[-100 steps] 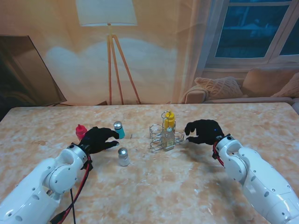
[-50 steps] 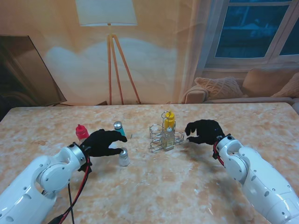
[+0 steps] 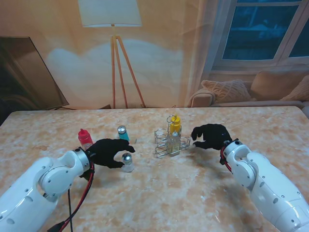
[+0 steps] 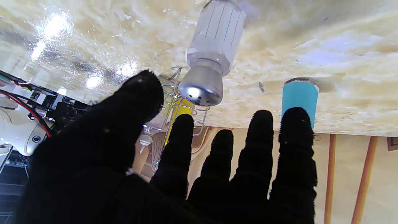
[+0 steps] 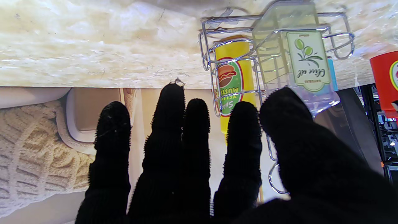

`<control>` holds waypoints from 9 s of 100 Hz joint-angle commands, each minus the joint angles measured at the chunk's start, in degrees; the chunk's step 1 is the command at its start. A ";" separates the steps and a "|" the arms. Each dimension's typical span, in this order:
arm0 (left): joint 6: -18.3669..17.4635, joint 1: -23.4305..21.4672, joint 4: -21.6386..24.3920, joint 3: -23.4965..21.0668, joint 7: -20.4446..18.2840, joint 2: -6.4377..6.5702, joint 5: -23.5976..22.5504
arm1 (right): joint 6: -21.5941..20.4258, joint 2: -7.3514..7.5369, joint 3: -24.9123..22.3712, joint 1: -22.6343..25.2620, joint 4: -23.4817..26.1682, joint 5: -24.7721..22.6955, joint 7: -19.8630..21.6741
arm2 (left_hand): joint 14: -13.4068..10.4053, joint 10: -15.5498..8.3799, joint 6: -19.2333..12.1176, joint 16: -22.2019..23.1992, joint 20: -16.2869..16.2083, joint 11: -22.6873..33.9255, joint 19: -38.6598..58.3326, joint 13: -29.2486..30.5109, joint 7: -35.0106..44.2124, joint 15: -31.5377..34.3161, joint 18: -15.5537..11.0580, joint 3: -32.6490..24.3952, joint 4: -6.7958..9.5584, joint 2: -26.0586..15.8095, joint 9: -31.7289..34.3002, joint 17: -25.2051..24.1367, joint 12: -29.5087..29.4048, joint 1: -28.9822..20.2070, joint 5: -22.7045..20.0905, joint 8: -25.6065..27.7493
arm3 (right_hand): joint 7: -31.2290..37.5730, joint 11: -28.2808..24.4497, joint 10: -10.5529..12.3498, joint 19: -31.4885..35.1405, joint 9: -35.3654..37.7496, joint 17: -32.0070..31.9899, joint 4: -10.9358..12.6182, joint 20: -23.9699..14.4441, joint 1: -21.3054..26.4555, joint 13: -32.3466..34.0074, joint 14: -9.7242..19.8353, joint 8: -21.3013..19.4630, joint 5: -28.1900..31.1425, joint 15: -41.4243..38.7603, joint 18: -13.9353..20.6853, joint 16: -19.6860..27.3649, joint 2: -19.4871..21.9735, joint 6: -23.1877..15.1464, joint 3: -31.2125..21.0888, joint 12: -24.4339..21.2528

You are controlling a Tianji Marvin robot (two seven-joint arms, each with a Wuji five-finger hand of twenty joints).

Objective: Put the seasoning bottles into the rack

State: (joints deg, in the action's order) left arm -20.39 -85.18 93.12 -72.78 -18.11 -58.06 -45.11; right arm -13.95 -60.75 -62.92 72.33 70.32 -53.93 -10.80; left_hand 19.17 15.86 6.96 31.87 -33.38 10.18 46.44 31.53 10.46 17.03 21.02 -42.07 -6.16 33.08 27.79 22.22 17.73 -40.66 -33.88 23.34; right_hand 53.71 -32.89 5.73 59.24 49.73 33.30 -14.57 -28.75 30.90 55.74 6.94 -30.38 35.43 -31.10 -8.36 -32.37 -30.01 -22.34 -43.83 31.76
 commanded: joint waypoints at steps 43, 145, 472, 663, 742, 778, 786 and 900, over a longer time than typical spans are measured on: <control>1.25 2.61 -1.90 3.60 -4.74 0.56 1.04 | 0.15 -0.31 0.27 0.33 -0.16 -0.15 1.01 | -2.44 -2.62 -5.69 2.84 -4.15 0.83 4.95 6.11 3.02 4.68 -4.74 -8.10 -2.42 6.05 -3.57 5.10 -1.07 0.51 2.54 -1.43 | 0.33 -0.31 -0.46 1.01 0.65 -0.55 0.81 0.79 0.49 -0.08 0.24 -0.24 0.52 -0.24 -0.81 0.20 -0.83 -0.49 -1.54 0.41; 3.56 5.12 -5.72 8.17 1.03 -0.46 0.42 | 0.42 -0.30 0.65 -0.09 -0.92 -0.02 1.02 | -12.98 -8.83 -6.05 23.33 -7.38 18.17 15.32 26.84 31.46 14.02 -16.71 -4.89 -8.44 9.47 15.73 22.11 10.46 -13.31 -9.77 8.53 | 0.33 -0.32 -0.43 1.09 0.70 -0.65 0.90 0.78 0.41 -0.16 0.09 -0.22 0.47 -0.31 -0.93 0.15 -0.37 -0.41 -1.20 0.42; 13.10 30.09 -24.35 37.22 21.64 -10.29 11.73 | 1.31 -0.04 0.49 -0.01 -1.15 -1.00 1.37 | -15.32 -9.04 -7.03 24.64 -8.47 12.51 16.75 31.28 45.81 17.69 -18.90 -1.33 -7.38 7.70 30.02 25.01 30.42 -17.38 -12.03 1.67 | 0.31 -0.34 -0.35 1.12 0.70 -0.58 0.71 0.88 0.69 0.04 0.30 -0.08 0.41 -0.38 -0.88 0.11 -1.25 -0.40 -2.10 0.40; 9.88 32.78 -29.20 40.98 22.49 -10.62 9.95 | 1.51 0.03 0.54 0.12 -1.02 -1.40 1.32 | -9.14 -9.65 -3.89 11.63 -4.12 16.30 10.22 13.89 25.86 10.02 -7.65 -10.93 -4.30 4.45 9.24 5.94 6.76 -1.35 -5.78 4.04 | 0.42 -0.60 -0.20 1.18 0.97 -0.29 0.46 0.93 0.74 0.38 0.51 -0.02 0.41 -0.60 -0.80 0.04 -2.06 -0.50 -2.95 0.43; 8.06 26.24 -18.31 30.61 19.94 -6.84 4.54 | 1.46 -0.01 0.73 -0.07 -1.18 -1.22 1.28 | -6.85 -7.82 -2.95 10.13 -4.69 13.03 8.88 9.62 21.04 8.68 -5.34 -9.30 -2.84 2.75 6.16 1.79 4.99 2.05 -4.44 4.09 | 0.45 -0.59 -0.25 1.20 0.92 -0.36 0.42 0.95 0.67 0.35 0.50 -0.01 0.44 -0.62 -0.79 0.01 -1.99 -0.58 -2.99 0.41; 10.74 26.33 -18.73 27.64 21.88 -6.16 -0.37 | 1.56 0.00 0.61 0.04 -1.15 -1.35 1.16 | -6.73 -6.78 -2.79 9.89 -4.70 12.93 8.30 9.25 20.67 8.64 -5.77 -9.39 -2.62 2.07 6.44 1.50 5.20 -0.58 -4.50 4.56 | 0.45 -0.59 -0.25 1.17 0.93 -0.39 0.42 0.96 0.66 0.27 0.46 0.00 0.43 -0.58 -0.81 0.03 -2.01 -0.53 -2.94 0.41; 11.42 27.09 -20.01 27.89 22.33 -6.21 -0.73 | 1.57 0.00 0.70 -0.05 -1.23 -1.30 1.21 | -6.84 -5.87 -2.43 9.71 -4.24 13.01 7.53 8.81 20.61 8.43 -5.90 -9.66 -2.52 2.23 6.53 1.18 5.27 -1.39 -4.63 4.60 | 0.44 -0.57 -0.25 1.19 0.87 -0.35 0.42 0.95 0.62 0.33 0.50 -0.01 0.43 -0.60 -0.75 0.03 -1.96 -0.61 -2.92 0.40; 10.71 39.25 -29.83 38.54 8.78 -4.23 -0.46 | 1.50 0.03 0.54 -0.17 -1.50 -1.24 1.32 | -0.65 -2.33 0.94 -4.77 10.09 5.88 -1.13 0.30 4.40 -0.77 -4.01 -13.79 -3.49 7.91 2.34 -4.57 -1.34 3.40 -3.55 -1.85 | 0.40 -0.56 -0.25 1.17 0.82 -0.29 0.36 0.97 0.61 0.30 0.52 0.05 0.35 -0.56 -0.79 0.06 -2.14 -0.56 -3.08 0.39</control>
State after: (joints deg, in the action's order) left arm -9.21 -46.28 63.03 -33.93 -8.92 -62.75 -44.92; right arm -12.43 -60.56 -62.50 71.71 68.85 -55.04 -10.26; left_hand 16.73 13.82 8.07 28.34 -24.71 16.85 45.92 33.33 16.27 17.16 15.41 -53.05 -9.79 38.24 32.72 18.27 17.17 -38.44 -38.88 21.90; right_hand 53.70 -32.89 5.73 59.27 49.74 33.27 -14.57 -28.31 30.91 55.68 6.93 -30.38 35.43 -31.15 -8.38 -32.37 -31.43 -22.34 -45.55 31.76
